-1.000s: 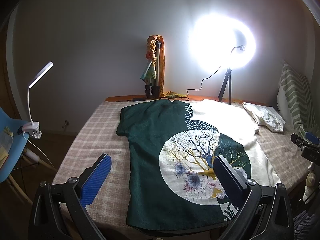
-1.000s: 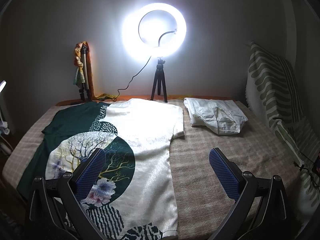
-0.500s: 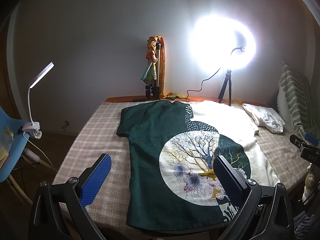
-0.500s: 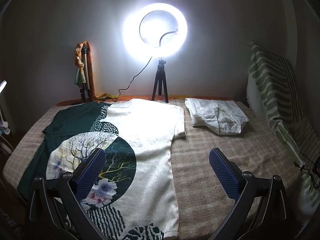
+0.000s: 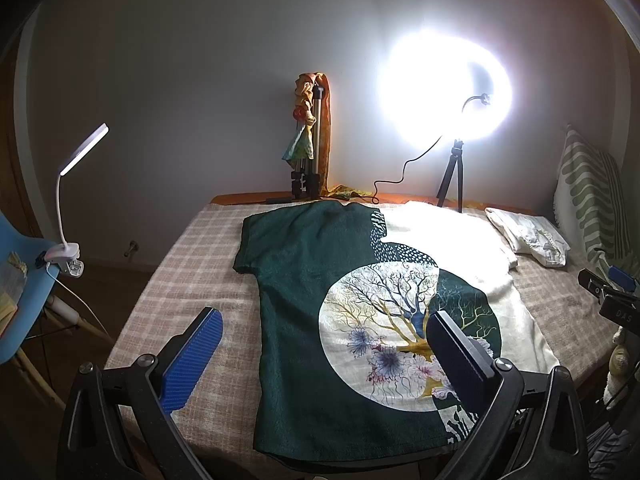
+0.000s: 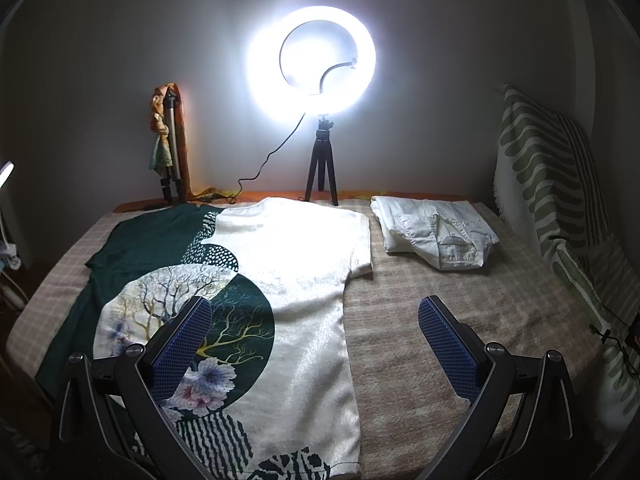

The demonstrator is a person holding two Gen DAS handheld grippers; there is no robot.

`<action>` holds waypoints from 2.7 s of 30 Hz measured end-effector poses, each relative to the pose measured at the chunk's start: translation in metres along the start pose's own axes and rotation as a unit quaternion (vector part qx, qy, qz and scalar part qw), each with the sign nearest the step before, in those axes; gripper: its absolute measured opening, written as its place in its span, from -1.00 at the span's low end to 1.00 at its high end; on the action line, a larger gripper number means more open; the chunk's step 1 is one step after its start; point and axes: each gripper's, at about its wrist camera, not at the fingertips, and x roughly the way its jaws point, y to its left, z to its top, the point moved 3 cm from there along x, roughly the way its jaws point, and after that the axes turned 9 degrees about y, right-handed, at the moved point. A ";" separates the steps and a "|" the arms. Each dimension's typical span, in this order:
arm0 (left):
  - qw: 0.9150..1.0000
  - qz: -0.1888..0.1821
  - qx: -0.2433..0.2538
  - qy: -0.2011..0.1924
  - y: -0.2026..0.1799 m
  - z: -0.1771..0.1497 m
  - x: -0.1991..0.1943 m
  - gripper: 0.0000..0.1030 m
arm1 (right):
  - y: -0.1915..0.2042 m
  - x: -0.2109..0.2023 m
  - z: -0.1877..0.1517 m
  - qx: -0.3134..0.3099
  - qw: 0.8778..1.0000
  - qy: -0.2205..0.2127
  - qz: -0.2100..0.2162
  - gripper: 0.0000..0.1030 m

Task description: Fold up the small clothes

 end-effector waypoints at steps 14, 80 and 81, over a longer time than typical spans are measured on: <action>1.000 0.001 -0.005 0.005 0.004 -0.005 0.002 0.99 | 0.005 0.001 0.001 -0.002 1.000 0.000 0.005 0.99; 0.963 -0.099 -0.098 0.232 0.077 -0.094 0.141 -0.36 | 0.465 0.338 0.089 -0.223 0.922 0.268 0.170 0.75; 0.963 -0.100 -0.098 0.232 0.077 -0.094 0.142 -0.39 | 0.466 0.338 0.088 -0.230 0.920 0.269 0.166 0.74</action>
